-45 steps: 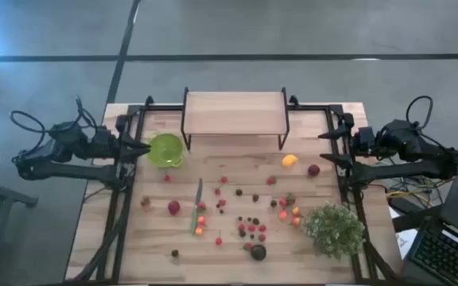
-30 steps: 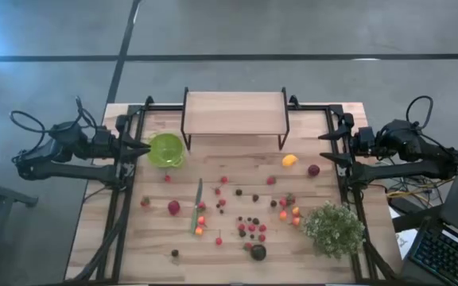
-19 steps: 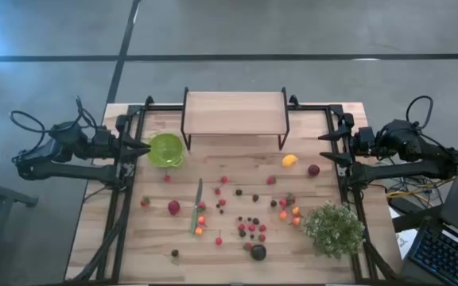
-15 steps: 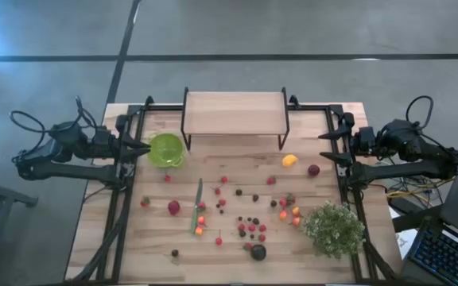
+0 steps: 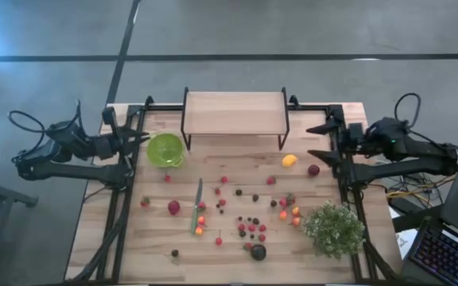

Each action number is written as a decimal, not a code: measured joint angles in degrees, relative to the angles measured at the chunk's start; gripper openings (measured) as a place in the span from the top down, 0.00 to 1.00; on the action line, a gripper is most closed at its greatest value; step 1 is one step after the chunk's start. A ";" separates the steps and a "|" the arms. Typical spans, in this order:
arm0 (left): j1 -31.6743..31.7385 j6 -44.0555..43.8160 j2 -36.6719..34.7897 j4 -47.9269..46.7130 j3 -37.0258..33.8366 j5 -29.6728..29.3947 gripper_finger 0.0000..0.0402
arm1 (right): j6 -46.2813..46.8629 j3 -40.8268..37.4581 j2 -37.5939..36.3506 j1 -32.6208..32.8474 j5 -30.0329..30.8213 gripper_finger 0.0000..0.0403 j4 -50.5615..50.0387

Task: Pick & Place Fruit
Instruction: Put the green colander on the shelf

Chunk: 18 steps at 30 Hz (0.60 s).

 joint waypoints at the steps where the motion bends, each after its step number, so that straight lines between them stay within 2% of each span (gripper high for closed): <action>1: 0.00 0.09 0.00 0.00 -0.01 -0.01 0.87 | 0.08 0.00 1.19 0.00 0.77 0.26 -0.05; 8: 0.00 -1.72 0.00 -0.02 0.01 0.03 0.87 | 2.77 0.00 9.34 0.01 1.35 0.23 -1.14; 18: 0.02 -2.84 0.05 -0.08 -0.01 0.13 0.87 | 7.29 0.00 16.91 0.04 2.61 0.33 -5.65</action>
